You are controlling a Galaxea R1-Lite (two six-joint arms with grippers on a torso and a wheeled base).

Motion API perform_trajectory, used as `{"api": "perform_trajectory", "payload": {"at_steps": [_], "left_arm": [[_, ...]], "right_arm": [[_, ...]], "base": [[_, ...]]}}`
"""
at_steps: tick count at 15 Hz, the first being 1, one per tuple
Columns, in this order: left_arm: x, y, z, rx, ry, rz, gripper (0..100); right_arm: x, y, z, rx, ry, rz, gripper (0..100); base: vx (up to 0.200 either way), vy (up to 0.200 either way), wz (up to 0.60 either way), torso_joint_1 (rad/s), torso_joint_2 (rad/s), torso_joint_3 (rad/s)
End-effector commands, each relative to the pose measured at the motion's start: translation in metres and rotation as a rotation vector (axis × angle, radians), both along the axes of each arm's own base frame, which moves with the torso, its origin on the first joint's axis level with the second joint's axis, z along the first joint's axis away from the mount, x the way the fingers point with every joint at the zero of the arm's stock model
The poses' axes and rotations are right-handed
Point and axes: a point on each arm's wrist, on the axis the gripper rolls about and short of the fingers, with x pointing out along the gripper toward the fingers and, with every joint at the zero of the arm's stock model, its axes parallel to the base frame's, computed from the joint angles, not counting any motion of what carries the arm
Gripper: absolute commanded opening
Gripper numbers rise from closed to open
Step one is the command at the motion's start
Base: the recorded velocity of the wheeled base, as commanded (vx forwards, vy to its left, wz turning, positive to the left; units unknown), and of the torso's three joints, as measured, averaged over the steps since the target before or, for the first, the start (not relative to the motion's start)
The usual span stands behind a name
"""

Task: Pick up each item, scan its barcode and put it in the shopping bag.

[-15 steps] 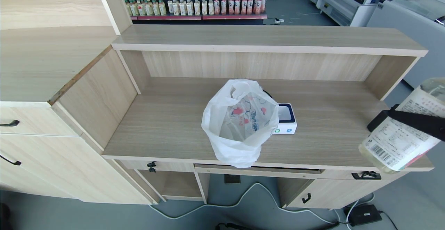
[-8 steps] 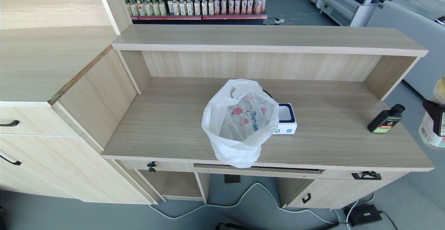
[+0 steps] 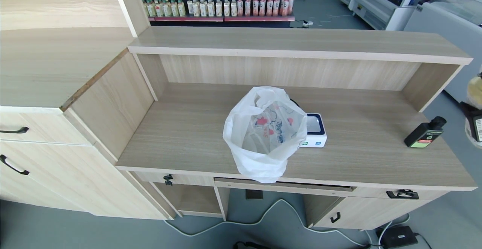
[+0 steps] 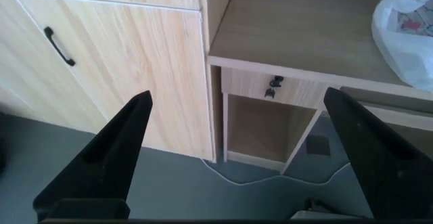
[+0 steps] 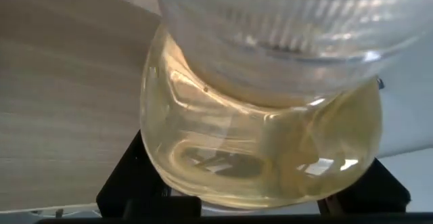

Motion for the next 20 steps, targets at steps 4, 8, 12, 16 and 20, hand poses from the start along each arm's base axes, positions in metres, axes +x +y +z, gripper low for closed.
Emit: {"api": "perform_trajectory", "payload": {"at_steps": [4, 8, 12, 16, 20], "left_arm": [[0.000, 0.000, 0.000, -0.001, 0.000, 0.000, 100], [0.000, 0.000, 0.000, -0.001, 0.000, 0.000, 100], [0.000, 0.000, 0.000, -0.001, 0.000, 0.000, 100], [0.000, 0.000, 0.000, -0.001, 0.000, 0.000, 100], [0.000, 0.000, 0.000, -0.001, 0.000, 0.000, 100]], "right_arm": [[0.077, -0.021, -0.013, -0.182, -0.079, 0.136, 0], [0.110, -0.029, -0.047, -0.213, -0.109, 0.281, 0], [0.127, -0.041, -0.097, -0.289, -0.086, 0.502, 0], [0.139, -0.045, -0.120, -0.292, -0.068, 0.581, 0], [0.148, -0.043, -0.133, -0.308, -0.076, 0.678, 0]], "base": [[0.000, 0.000, 0.60, 0.004, 0.00, 0.001], [0.000, 0.000, 0.00, 0.000, 0.00, 0.000], [0.000, 0.000, 0.00, 0.000, 0.00, 0.000], [0.000, 0.000, 0.00, 0.000, 0.00, 0.000], [0.000, 0.000, 0.00, 0.000, 0.00, 0.000]]}}
